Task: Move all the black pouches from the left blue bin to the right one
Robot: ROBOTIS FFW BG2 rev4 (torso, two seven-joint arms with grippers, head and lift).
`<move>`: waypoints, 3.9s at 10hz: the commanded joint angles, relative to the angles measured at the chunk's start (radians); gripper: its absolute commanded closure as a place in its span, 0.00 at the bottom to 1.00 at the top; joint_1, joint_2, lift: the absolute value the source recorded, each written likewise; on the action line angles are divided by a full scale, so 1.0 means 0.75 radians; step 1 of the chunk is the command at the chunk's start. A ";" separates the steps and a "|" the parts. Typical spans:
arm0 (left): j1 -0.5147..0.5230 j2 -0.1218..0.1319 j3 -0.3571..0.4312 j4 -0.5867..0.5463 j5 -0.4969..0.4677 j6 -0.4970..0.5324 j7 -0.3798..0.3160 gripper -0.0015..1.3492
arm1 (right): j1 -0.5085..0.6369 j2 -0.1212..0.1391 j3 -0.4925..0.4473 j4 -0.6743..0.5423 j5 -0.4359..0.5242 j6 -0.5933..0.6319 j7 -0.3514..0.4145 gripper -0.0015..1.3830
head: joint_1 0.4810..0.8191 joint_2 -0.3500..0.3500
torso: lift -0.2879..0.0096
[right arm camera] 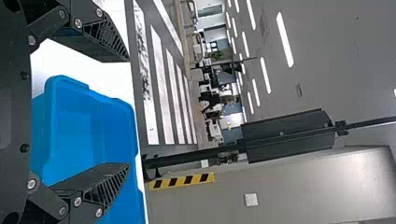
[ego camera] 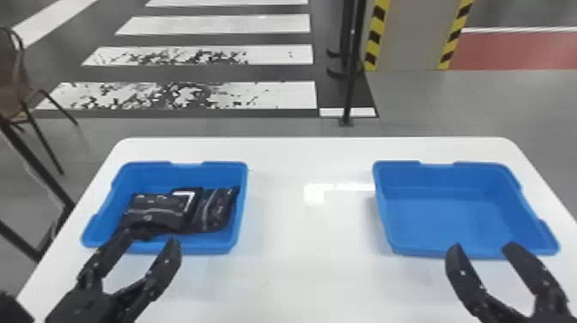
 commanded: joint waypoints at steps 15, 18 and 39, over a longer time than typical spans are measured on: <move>-0.938 0.160 -0.074 0.533 -0.112 0.962 -0.014 0.21 | -0.021 -0.001 0.008 0.017 -0.012 -0.002 0.000 0.17 | 0.63 0.59 | 0.50; -1.007 0.187 -0.132 0.612 -0.091 1.083 -0.047 0.22 | -0.024 -0.001 0.013 0.026 -0.014 -0.002 0.000 0.17 | 0.63 0.54 | 0.50; -0.526 0.187 -0.324 -0.056 0.026 0.913 -0.196 0.89 | -0.381 -0.148 0.210 0.043 -0.400 0.640 0.258 0.17 | 0.63 0.51 | 0.50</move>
